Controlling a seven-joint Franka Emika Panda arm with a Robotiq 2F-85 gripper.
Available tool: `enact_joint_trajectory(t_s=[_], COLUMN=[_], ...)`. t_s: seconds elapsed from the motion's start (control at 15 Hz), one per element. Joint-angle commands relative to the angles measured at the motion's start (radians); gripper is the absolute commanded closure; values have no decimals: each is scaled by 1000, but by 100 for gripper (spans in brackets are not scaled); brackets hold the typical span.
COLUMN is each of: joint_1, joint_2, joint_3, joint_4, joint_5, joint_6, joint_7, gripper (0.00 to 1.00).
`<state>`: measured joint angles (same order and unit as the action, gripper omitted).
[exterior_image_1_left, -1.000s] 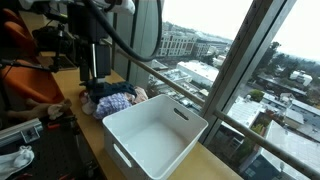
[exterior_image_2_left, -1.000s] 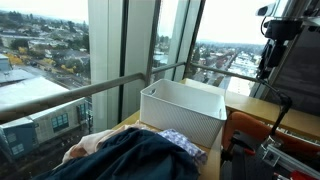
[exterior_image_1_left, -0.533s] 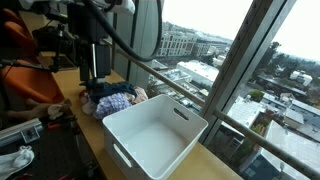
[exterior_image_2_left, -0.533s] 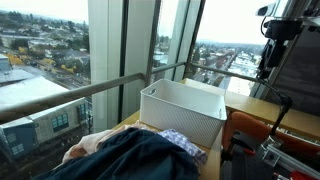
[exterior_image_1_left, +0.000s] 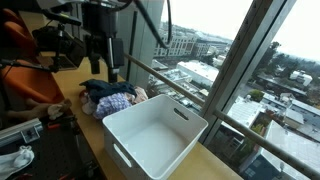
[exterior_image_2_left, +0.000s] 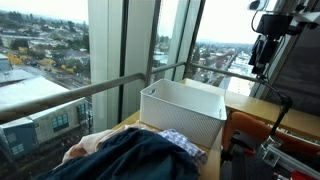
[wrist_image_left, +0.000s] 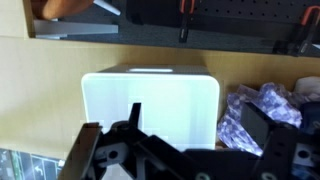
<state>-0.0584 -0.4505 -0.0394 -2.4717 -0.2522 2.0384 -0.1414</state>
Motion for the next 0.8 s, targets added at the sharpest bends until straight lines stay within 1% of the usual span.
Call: enact_joint_trajectory(t_s=[0.0,0.2,0.33,0.53,0.73], joint_1=[76,133,167,209,240], joint_2=[169,286,355,433,482], joint_3=[35,63,86,144,192], joint_4=[174,285,347,405,413], joint_5=[25,62,115,176,194], joint_6=[68,171,216,231,240], joint_7=[-39,-71,-99,-76,-55], gripper=[0,0,0,0,0])
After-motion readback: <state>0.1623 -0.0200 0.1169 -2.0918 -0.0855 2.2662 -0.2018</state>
